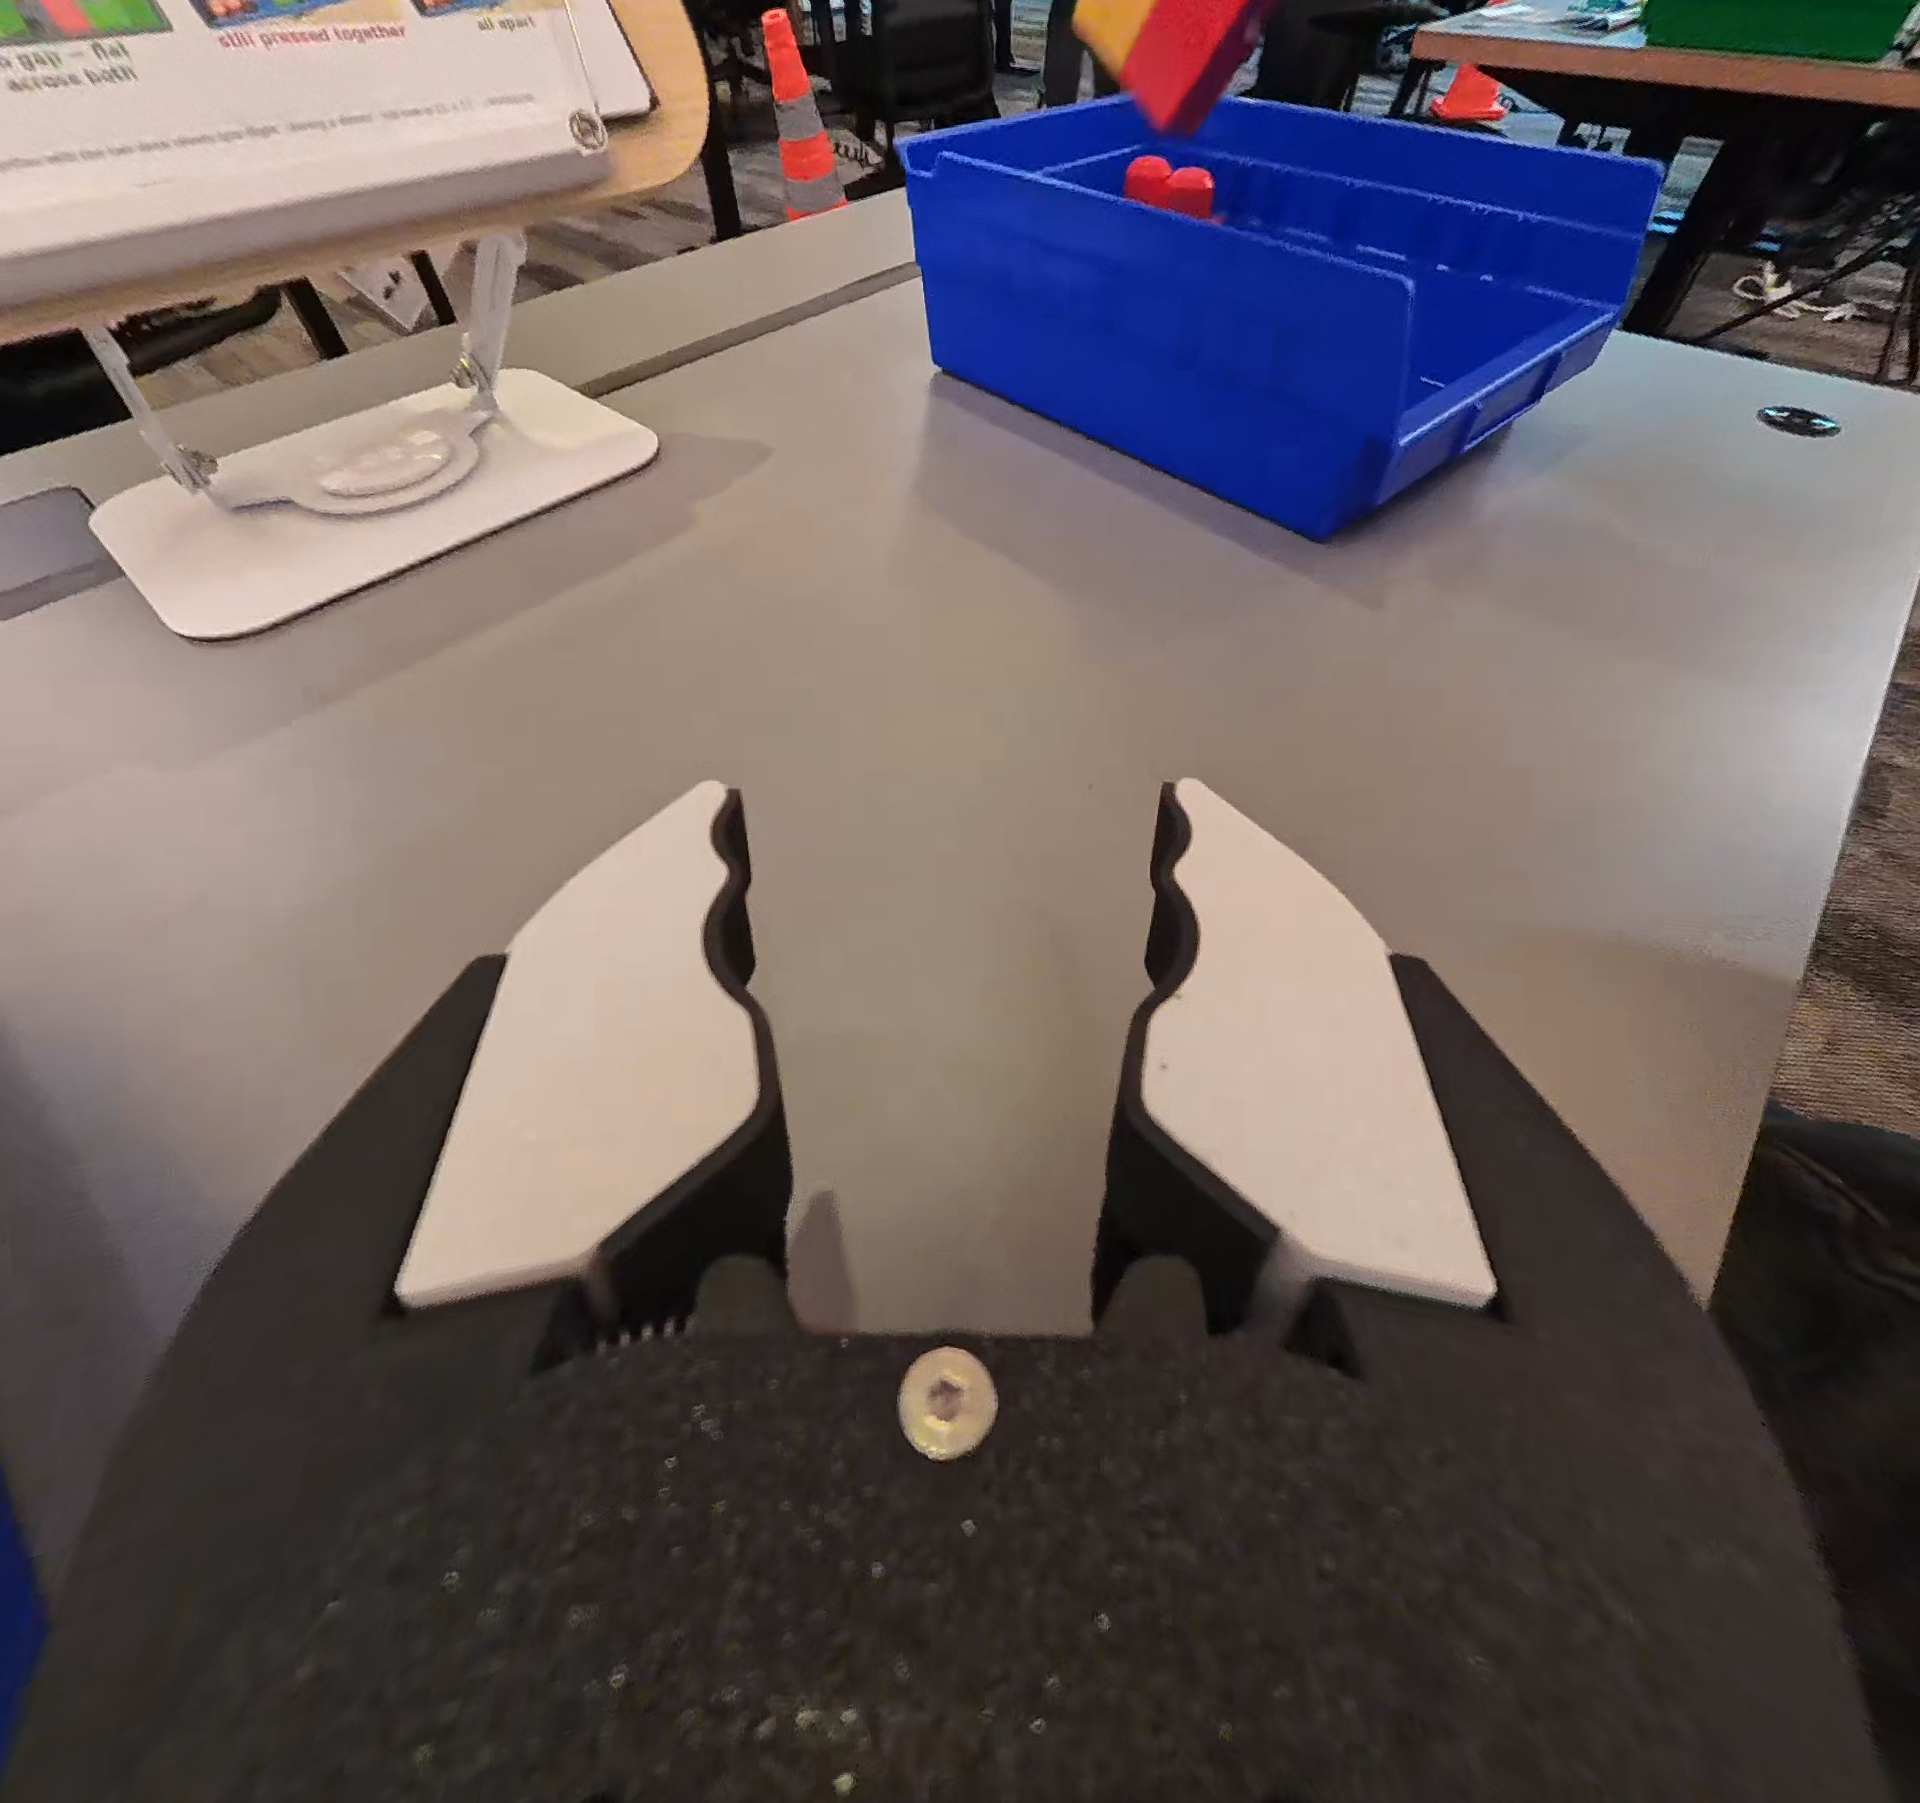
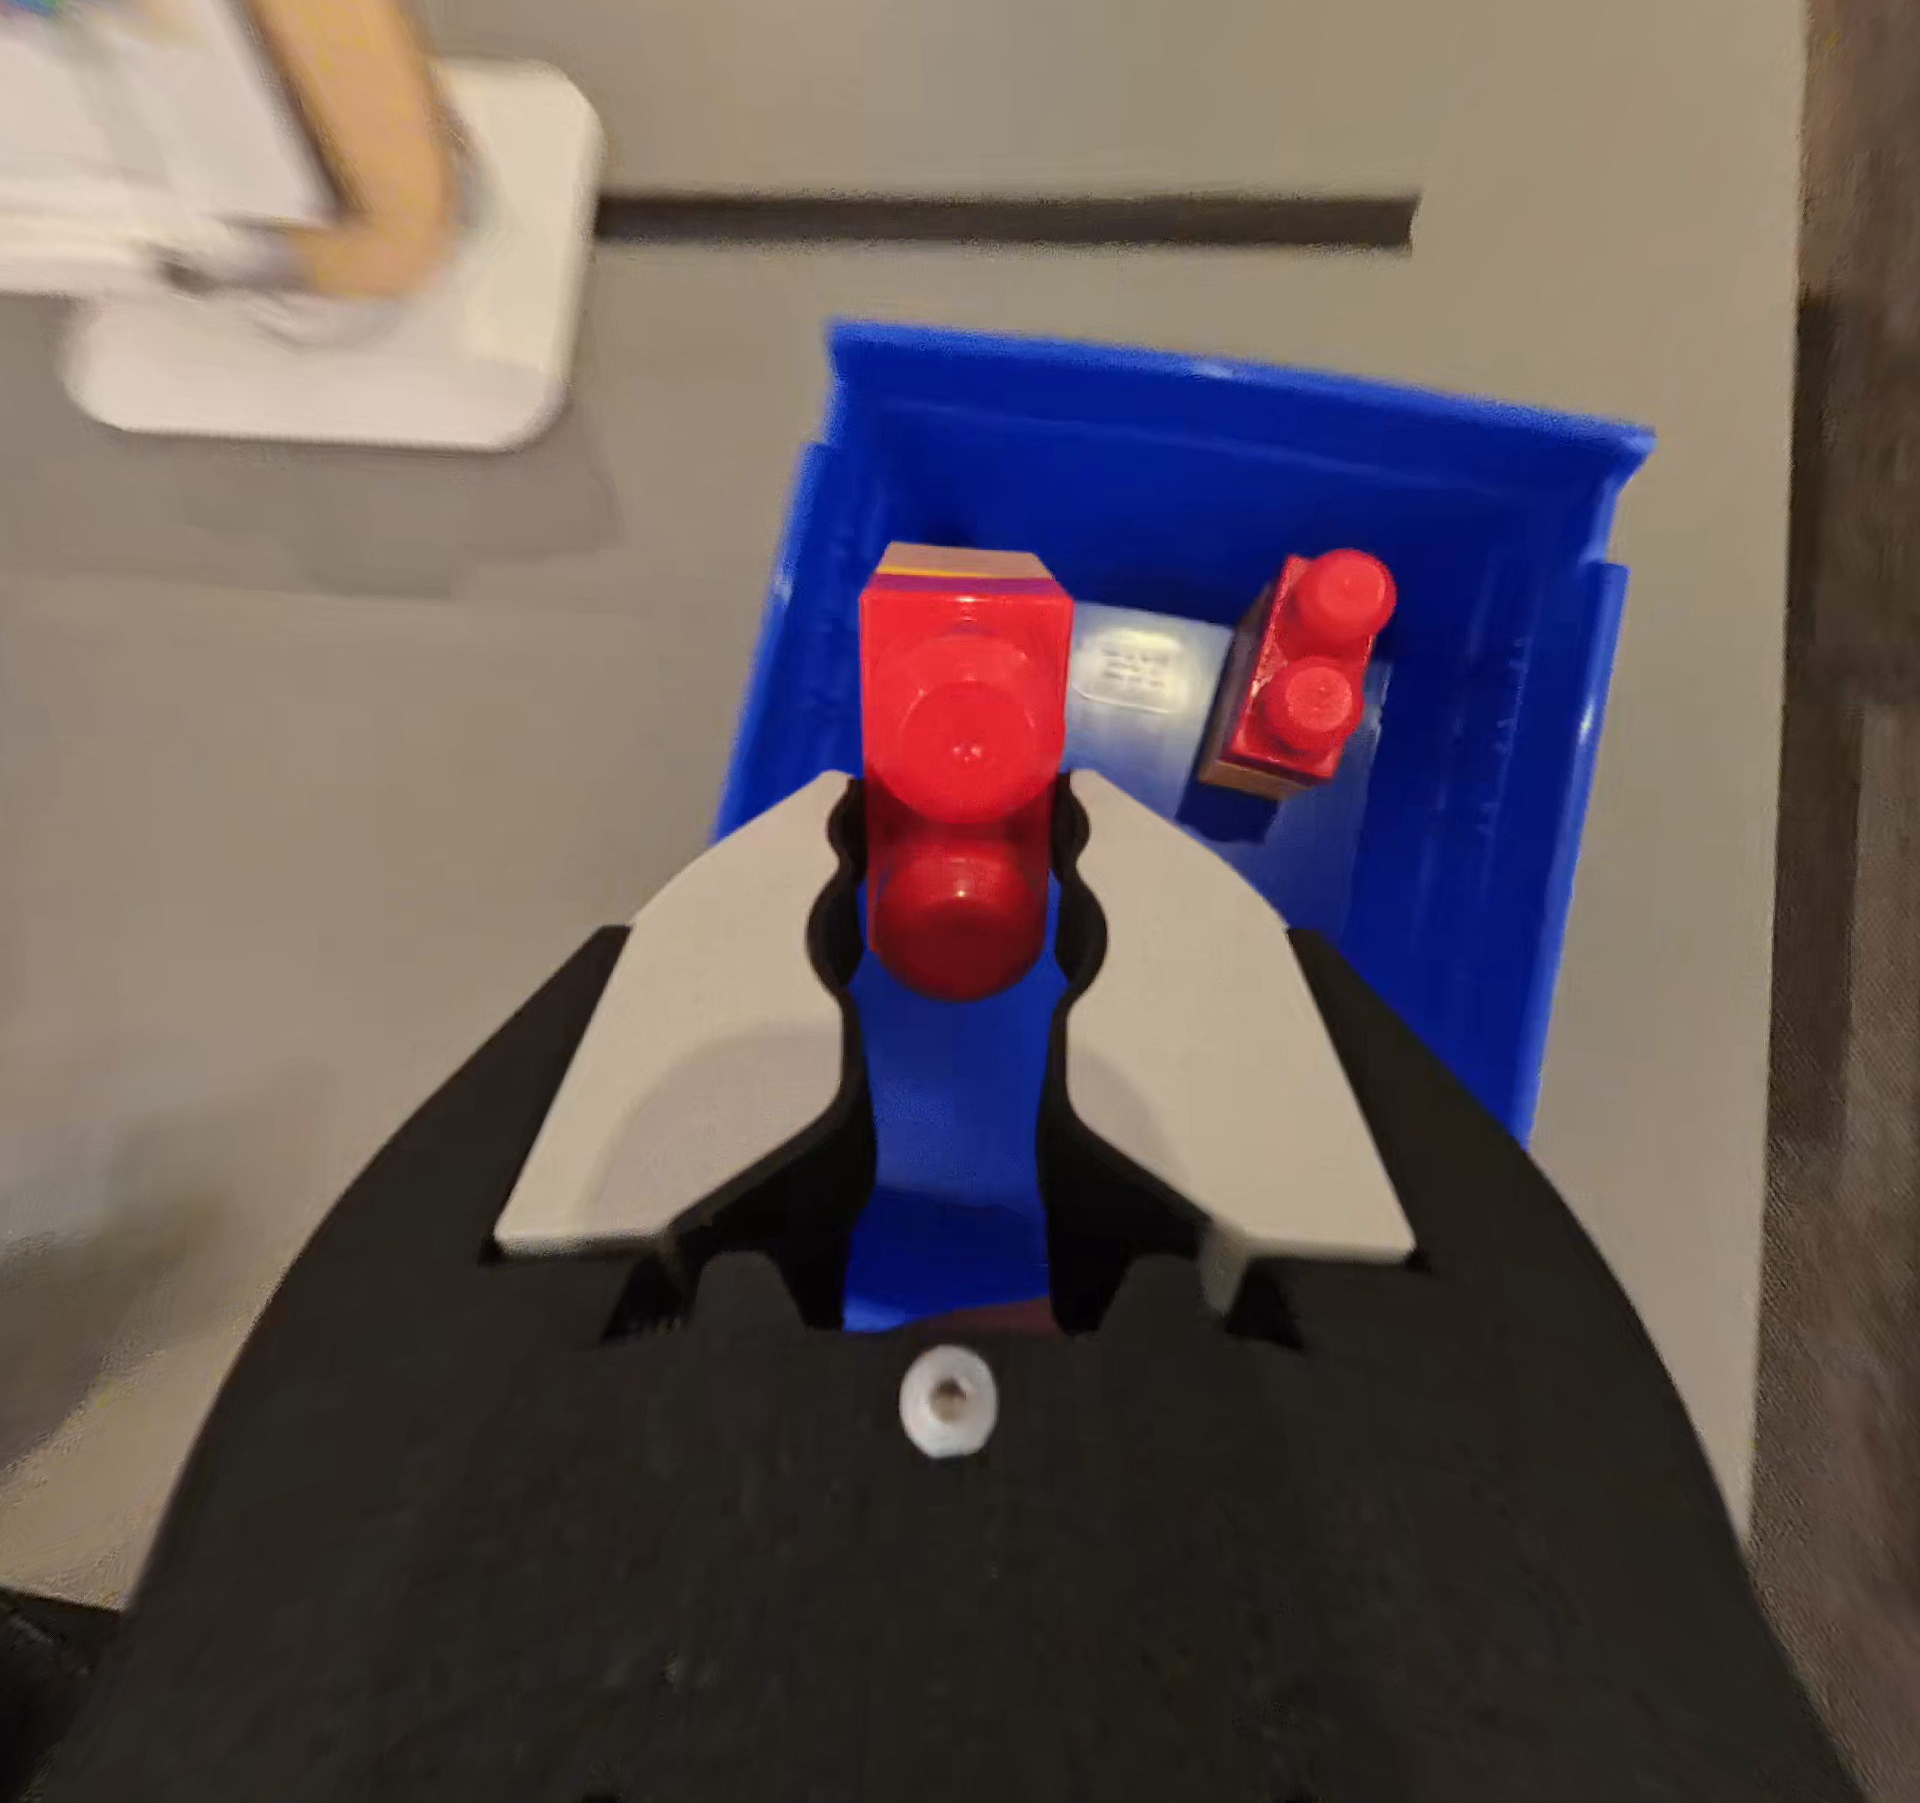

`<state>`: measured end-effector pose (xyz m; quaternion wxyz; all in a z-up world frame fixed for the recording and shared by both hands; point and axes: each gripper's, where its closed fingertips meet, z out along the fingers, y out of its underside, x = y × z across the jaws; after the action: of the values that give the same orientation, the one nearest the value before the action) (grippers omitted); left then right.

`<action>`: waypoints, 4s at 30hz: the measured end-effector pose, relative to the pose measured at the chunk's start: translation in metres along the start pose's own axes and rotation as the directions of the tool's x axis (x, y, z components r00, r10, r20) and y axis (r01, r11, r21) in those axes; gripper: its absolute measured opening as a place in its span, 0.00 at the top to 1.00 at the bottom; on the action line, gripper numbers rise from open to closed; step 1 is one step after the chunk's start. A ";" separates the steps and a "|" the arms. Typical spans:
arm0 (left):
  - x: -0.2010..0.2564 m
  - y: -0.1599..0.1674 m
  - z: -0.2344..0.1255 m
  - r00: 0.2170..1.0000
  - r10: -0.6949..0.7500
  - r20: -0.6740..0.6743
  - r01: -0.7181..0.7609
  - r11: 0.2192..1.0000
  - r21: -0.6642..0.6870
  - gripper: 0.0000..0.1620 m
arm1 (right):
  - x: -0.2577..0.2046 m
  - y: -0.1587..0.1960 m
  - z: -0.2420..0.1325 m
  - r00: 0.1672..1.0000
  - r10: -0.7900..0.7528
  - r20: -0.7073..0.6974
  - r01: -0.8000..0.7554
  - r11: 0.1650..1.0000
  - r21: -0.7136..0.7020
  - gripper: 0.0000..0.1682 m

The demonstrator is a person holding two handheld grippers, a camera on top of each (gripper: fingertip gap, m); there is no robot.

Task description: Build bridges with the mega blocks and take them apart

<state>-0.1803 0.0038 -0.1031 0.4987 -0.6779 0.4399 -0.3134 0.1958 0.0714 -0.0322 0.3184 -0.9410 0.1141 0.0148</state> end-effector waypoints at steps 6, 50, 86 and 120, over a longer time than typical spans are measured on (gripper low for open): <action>-0.006 -0.008 -0.006 0.996 0.065 0.065 -0.068 0.997 0.046 0.58 | 0.040 0.008 0.092 0.975 -0.021 -0.221 -0.050 0.950 -0.310 0.80; -0.011 0.023 -0.025 0.990 -0.090 0.111 0.096 0.994 -0.045 0.58 | -0.283 0.187 -0.036 0.671 -0.452 0.588 0.063 0.825 0.561 0.73; -0.259 0.062 -0.084 0.957 0.210 -0.200 -0.287 0.604 -0.744 0.56 | -0.281 0.198 -0.014 0.674 -0.445 0.589 0.128 0.856 0.501 0.78; -0.128 -0.031 0.024 0.670 0.321 -0.670 -0.713 0.530 -0.459 0.52 | -0.280 0.192 -0.028 0.674 -0.488 0.555 0.157 0.829 0.538 0.79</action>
<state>-0.2043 0.1332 -0.0788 0.1447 -0.5327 0.8250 -0.1211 -0.1206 -0.0356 -0.0962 0.5417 -0.7757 -0.1814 0.2682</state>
